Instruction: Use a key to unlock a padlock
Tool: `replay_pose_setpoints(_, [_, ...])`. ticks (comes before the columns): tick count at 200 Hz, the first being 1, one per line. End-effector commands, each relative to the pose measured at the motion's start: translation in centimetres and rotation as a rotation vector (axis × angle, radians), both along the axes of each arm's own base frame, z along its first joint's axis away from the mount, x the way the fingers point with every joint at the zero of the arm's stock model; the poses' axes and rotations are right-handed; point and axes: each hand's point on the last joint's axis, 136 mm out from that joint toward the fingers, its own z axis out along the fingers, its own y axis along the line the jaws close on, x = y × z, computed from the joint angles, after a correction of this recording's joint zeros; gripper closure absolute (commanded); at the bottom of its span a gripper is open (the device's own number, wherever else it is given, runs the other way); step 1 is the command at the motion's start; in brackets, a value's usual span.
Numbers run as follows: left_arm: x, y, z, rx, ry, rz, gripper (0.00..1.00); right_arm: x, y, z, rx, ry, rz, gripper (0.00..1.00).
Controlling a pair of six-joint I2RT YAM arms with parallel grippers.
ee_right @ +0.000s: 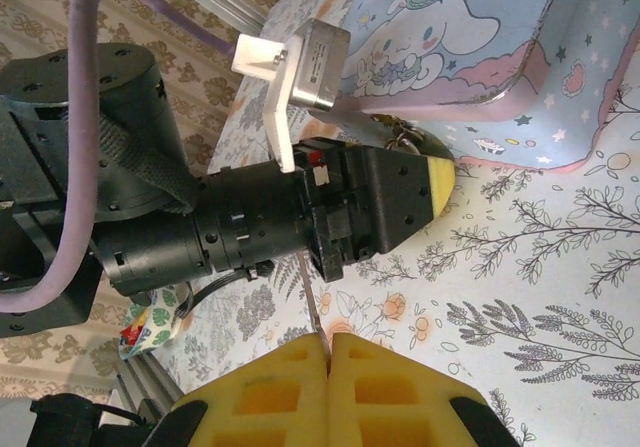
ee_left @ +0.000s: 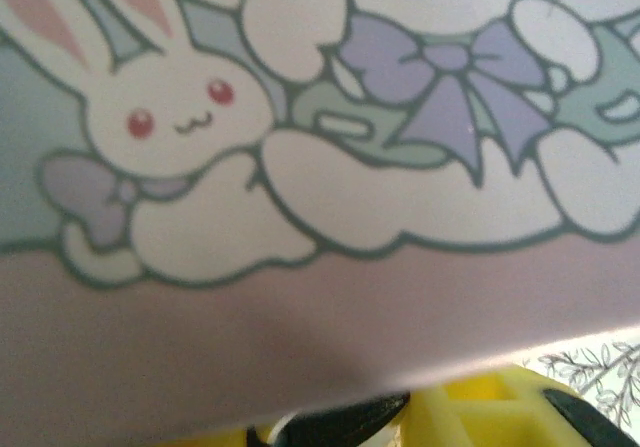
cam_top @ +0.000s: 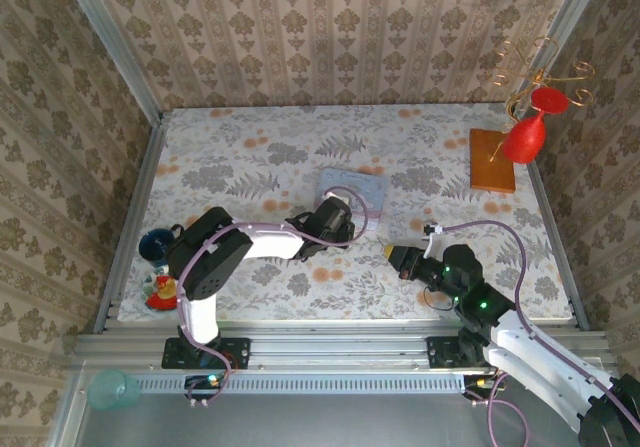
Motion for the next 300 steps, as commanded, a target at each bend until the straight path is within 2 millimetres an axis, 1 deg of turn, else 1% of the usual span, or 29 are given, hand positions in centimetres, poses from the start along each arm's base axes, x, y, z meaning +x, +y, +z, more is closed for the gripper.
replay_pose_setpoints(1, [-1.9, 0.1, 0.2, -0.039, 0.063, -0.023, 0.74, -0.3, 0.0, -0.9, 0.011, 0.033, 0.006, 1.00])
replay_pose_setpoints(15, [-2.1, 0.1, 0.9, -0.064, 0.064, -0.022, 0.78, -0.3, 0.1, -1.2, 0.013, 0.043, 0.009, 1.00])
replay_pose_setpoints(43, [-2.6, 0.1, 2.4, -0.123, 0.074, -0.008, 0.81, -0.4, 0.4, -2.0, 0.019, 0.074, 0.021, 1.00])
replay_pose_setpoints(62, [-3.1, -0.1, 3.5, -0.184, 0.091, 0.003, 0.82, -0.5, 0.8, -2.5, 0.027, 0.094, 0.035, 1.00])
replay_pose_setpoints(85, [-3.5, -0.2, 4.3, -0.235, 0.133, 0.028, 0.82, -0.6, 1.4, -2.7, 0.007, 0.104, 0.059, 1.00])
replay_pose_setpoints(108, [-4.0, 0.1, 4.6, -0.269, 0.186, 0.070, 0.85, -0.7, 2.2, -3.1, -0.068, 0.093, 0.087, 1.00])
replay_pose_setpoints(125, [-4.4, -0.2, 5.0, -0.312, 0.223, 0.083, 0.86, -0.8, 2.8, -3.6, -0.134, 0.065, 0.103, 1.00])
replay_pose_setpoints(177, [-5.6, -1.1, 5.4, -0.429, 0.325, 0.101, 0.87, -0.8, 5.3, -4.1, -0.234, -0.049, 0.173, 1.00])
replay_pose_setpoints(192, [-5.9, -1.2, 5.6, -0.455, 0.343, 0.102, 0.87, -0.6, 5.4, -4.2, -0.266, -0.078, 0.180, 1.00])
replay_pose_setpoints(211, [-6.2, -1.1, 5.7, -0.483, 0.367, 0.115, 0.87, -0.2, 5.2, -4.2, -0.294, -0.115, 0.167, 1.00])
replay_pose_setpoints(235, [-6.7, -1.3, 6.2, -0.564, 0.400, 0.132, 0.87, 0.0, 5.2, -3.9, -0.303, -0.155, 0.166, 1.00])
replay_pose_setpoints(256, [-7.1, -1.1, 6.9, -0.634, 0.407, 0.168, 0.88, 0.1, 5.3, -4.1, -0.303, -0.151, 0.168, 1.00])
replay_pose_setpoints(281, [-7.3, -1.4, 7.8, -0.721, 0.436, 0.192, 0.88, -0.1, 5.7, -4.5, -0.300, -0.140, 0.188, 1.00])
replay_pose_setpoints(300, [-7.5, -1.6, 8.0, -0.761, 0.457, 0.203, 0.88, -0.2, 6.0, -4.9, -0.310, -0.134, 0.213, 1.00])
